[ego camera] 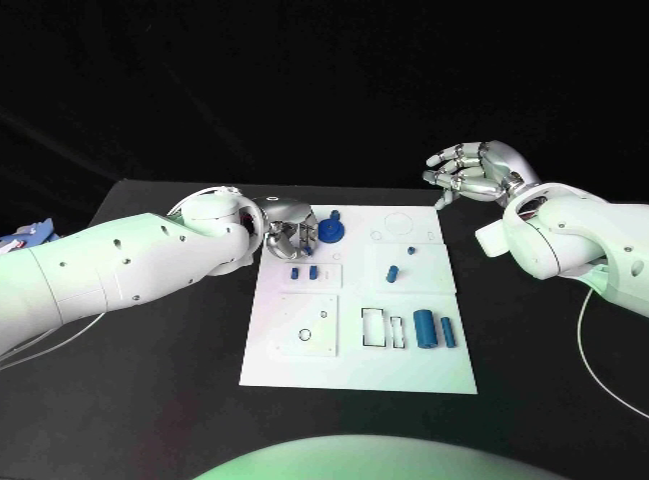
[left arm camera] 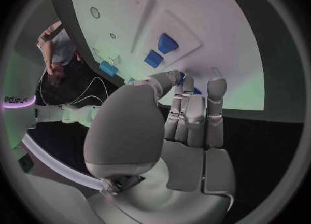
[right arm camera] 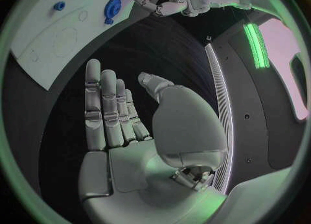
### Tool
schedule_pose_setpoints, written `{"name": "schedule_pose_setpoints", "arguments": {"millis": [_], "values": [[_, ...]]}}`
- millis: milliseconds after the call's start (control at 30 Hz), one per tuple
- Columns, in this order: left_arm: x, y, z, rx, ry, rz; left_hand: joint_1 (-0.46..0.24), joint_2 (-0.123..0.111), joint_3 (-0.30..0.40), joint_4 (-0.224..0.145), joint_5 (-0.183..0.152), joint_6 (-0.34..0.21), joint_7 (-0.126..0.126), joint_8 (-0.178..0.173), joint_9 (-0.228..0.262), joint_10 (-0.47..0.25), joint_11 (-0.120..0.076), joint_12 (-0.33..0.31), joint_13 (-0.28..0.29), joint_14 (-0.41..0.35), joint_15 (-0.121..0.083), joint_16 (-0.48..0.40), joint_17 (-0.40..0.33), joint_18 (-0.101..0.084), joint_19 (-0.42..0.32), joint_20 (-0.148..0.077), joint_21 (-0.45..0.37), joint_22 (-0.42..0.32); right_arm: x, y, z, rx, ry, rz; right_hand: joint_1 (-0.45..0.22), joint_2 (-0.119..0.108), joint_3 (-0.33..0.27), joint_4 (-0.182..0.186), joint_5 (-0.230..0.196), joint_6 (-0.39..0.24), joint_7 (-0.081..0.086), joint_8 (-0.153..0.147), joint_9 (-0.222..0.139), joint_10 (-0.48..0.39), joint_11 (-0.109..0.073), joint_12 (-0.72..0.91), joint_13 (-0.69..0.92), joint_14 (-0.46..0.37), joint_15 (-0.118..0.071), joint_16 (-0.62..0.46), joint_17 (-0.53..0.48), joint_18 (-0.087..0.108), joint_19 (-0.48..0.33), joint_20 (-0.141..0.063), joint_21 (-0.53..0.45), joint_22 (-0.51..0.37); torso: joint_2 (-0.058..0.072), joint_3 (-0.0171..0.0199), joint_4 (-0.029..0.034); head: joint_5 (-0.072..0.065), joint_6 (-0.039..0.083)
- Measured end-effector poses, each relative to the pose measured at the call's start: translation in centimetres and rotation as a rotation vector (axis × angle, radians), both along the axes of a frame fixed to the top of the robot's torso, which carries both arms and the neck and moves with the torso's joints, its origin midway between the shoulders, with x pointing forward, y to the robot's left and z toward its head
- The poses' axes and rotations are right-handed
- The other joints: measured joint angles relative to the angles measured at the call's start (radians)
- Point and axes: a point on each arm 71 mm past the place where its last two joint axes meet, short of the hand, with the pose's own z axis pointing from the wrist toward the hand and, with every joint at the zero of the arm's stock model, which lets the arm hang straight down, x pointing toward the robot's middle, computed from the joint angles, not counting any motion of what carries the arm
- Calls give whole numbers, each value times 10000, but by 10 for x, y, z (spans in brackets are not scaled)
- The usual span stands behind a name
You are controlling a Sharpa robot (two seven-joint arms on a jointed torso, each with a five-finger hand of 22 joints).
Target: Assemble the parts on the task board
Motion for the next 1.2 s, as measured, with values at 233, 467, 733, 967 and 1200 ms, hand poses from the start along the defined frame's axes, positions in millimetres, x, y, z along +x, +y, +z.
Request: {"name": "schedule_pose_setpoints", "arguments": {"millis": [233, 467, 733, 967, 1200], "values": [[1, -1, -1, 10, 28, 5, 0, 0, 0, 0, -1, 0, 0, 0, 5, 0, 0, -48, 2, 0, 0, 0, -24, 0, 0, 0, 0, -19, 0, 0, 0, 2, -2, 4, 0, 0, 0, 0, 0, 0, 0, 0, 0, 0, 0, 0, 0, 0, 0, 0, 0, 0, 0, 0, 0, 0, 4, 0, -2, -7, -3], [1, -2, -2, -3, 52, 0, 0, 0, 0, 0, -6, -1, 0, 0, 36, 0, 0, -47, 3, 0, 0, 0, -24, 0, 0, 0, 0, -19, 0, 1, 0, 6, -5, 15, 0, 0, 0, 0, 0, 1, -1, 0, 0, 0, 0, 0, 0, 0, 0, 0, 0, 0, 0, 0, 0, 0, 8, 4, -3, -12, -10], [1, -2, -2, 5, 82, 2, -50, -51, 0, 0, -54, -1, 0, -20, 25, 0, 0, -102, 2, 0, 0, 0, -47, 0, 0, 0, 0, -69, 0, 1, 0, 7, -7, 17, 0, 0, 0, 0, 0, 1, -1, 0, 0, 0, 0, 0, 1, 0, 0, 0, 0, 0, 0, 0, 0, 0, 5, 5, 2, -21, -32], [1, -2, -3, 19, 103, 13, -222, -141, -27, 29, -54, -55, 53, -231, 6, 37, 36, -320, 3, 0, 0, 0, -152, -1, -38, 37, -108, -211, 0, 0, 0, 7, -10, 13, 0, 0, 0, 0, 0, 1, -1, 0, 1, 0, 0, 0, 1, 0, 0, 0, 1, 0, 0, 0, 0, 1, -6, 5, 2, -29, -34], [0, -1, -4, 21, 110, 21, -361, -280, -27, 29, -53, -126, 125, -414, -1, -188, 181, -678, -31, -208, 130, -156, -527, -1, -328, 144, -376, -570, 0, 0, 0, 6, -15, 10, 0, 0, 0, 0, 0, 1, -1, 0, 1, 0, 0, 0, 1, 0, 0, 0, 1, 0, 0, 0, 0, 1, -7, -1, 7, -35, -22]]}}
